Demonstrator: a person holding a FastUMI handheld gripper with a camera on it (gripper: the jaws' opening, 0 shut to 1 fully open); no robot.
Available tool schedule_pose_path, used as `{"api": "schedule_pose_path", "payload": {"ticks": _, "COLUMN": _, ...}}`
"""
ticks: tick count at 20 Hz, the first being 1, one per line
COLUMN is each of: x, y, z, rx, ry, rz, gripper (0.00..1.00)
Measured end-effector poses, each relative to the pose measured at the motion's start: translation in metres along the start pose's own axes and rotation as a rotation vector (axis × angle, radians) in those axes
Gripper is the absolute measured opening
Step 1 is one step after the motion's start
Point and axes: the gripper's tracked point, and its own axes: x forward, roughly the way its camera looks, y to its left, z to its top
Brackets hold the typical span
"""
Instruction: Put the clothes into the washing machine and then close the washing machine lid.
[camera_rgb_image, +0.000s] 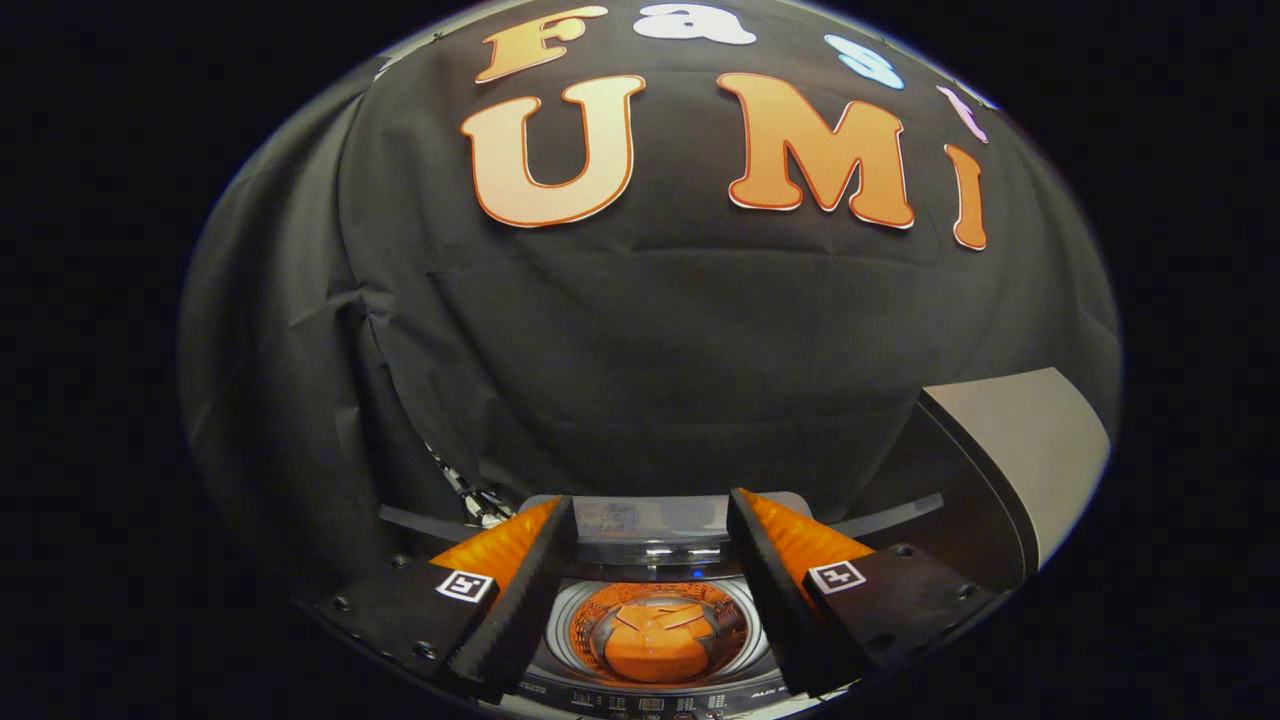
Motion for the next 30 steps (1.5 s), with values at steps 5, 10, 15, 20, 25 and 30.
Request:
{"api": "schedule_pose_path", "payload": {"ticks": 5, "x": 0.0, "y": 0.006, "z": -0.05, "rx": 0.031, "ry": 0.09, "rz": 0.002, "gripper": 0.99}}
{"api": "schedule_pose_path", "payload": {"ticks": 10, "x": -0.004, "y": 0.013, "z": -0.095, "rx": 0.062, "ry": 0.156, "rz": 0.008, "gripper": 0.98}}
{"api": "schedule_pose_path", "payload": {"ticks": 15, "x": -0.017, "y": 0.006, "z": -0.089, "rx": 0.082, "ry": 0.142, "rz": 0.012, "gripper": 0.98}}
{"api": "schedule_pose_path", "payload": {"ticks": 20, "x": -0.04, "y": -0.004, "z": -0.062, "rx": 0.107, "ry": 0.094, "rz": 0.01, "gripper": 0.98}}
{"api": "schedule_pose_path", "payload": {"ticks": 25, "x": -0.085, "y": -0.025, "z": -0.015, "rx": 0.112, "ry": 0.024, "rz": 0.01, "gripper": 0.98}}
{"api": "schedule_pose_path", "payload": {"ticks": 30, "x": -0.128, "y": -0.051, "z": 0.032, "rx": 0.097, "ry": -0.047, "rz": 0.004, "gripper": 0.98}}
